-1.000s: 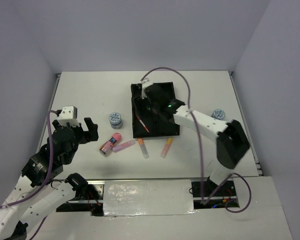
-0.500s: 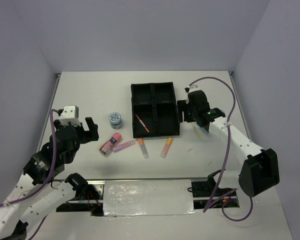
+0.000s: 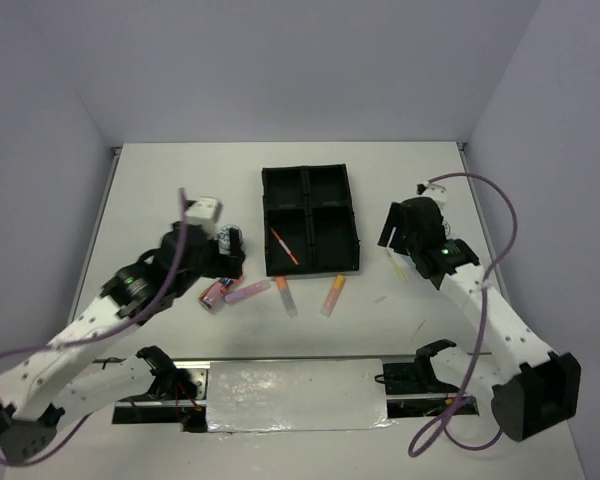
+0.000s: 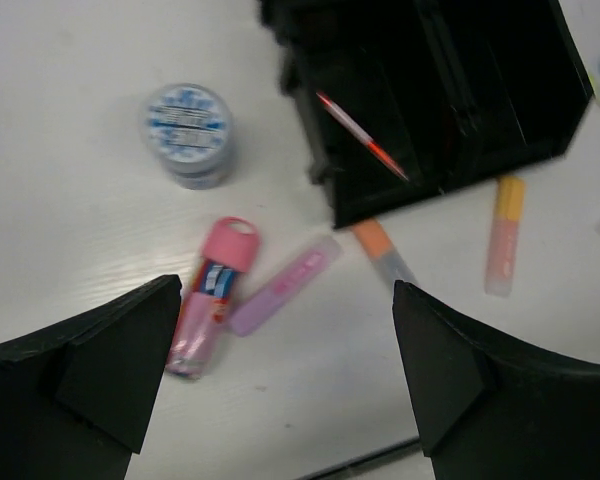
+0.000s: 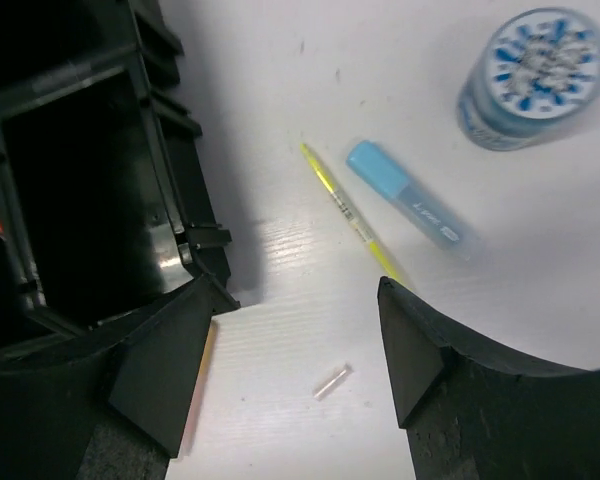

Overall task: Sort the stationery into containers
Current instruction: Pick up the pen cap from the center of the board.

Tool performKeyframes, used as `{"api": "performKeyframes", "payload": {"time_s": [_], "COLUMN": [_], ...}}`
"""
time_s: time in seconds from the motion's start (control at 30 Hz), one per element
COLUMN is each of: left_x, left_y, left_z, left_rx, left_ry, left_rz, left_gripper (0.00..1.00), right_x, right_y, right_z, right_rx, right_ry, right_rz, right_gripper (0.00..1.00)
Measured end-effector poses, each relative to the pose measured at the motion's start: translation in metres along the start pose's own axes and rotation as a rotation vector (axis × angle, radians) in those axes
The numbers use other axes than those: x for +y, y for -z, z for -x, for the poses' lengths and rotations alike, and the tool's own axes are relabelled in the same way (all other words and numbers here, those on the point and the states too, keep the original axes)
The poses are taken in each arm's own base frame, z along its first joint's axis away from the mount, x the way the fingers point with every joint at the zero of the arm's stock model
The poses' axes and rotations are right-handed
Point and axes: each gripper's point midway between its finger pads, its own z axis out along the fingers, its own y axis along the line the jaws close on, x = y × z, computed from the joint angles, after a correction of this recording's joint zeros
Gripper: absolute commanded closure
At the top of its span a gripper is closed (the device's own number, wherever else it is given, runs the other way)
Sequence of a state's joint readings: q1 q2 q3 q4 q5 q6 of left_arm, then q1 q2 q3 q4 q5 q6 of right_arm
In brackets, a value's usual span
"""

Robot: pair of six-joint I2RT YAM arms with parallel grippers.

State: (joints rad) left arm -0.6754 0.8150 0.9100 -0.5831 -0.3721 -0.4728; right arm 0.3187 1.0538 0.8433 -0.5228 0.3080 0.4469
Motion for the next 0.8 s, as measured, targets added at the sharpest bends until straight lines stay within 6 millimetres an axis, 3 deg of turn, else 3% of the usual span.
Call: {"api": "performKeyframes", "payload": {"time_s": [0.23,0.33,0.47,0.63,0.8], "left_x": [-0.131,-0.172,-0.231,-0.286,-0.314], "left_y": [-0.066,-0.086,-0.106,-0.132,-0.161], "left_z": [-0.066,-0.079,-0.086,-0.107,-0.136], "left_rx": [0.247,0.281,0.275,0.269,0.289], "left_ry": [-0.216,-0.294,-0.379,-0.48,-0.541], "left_rz": [-0.281,-0.336,-0.427,-0.487,-0.501], "left_gripper": [0.05,0.1,0.17,0.22,0.26], "right_x": [-0.021,-0.032,-0.045,-0.057,-0.058], "right_y": [0.079,0.124,0.171,0.192,0.202], "right_z": [0.057,0.081,0.097,0.097,0.095], "right_rx": [-0.23,-0.347,-0.466,-0.504,-0.514], "right_ry": [-0.142,-0.203,-0.266,-0.28,-0.251], "right_rz": [-0.009,0.015,0.054,0.053,0.074], "right_gripper": [0.26,0.26,0.25,0.25,0.25]}}
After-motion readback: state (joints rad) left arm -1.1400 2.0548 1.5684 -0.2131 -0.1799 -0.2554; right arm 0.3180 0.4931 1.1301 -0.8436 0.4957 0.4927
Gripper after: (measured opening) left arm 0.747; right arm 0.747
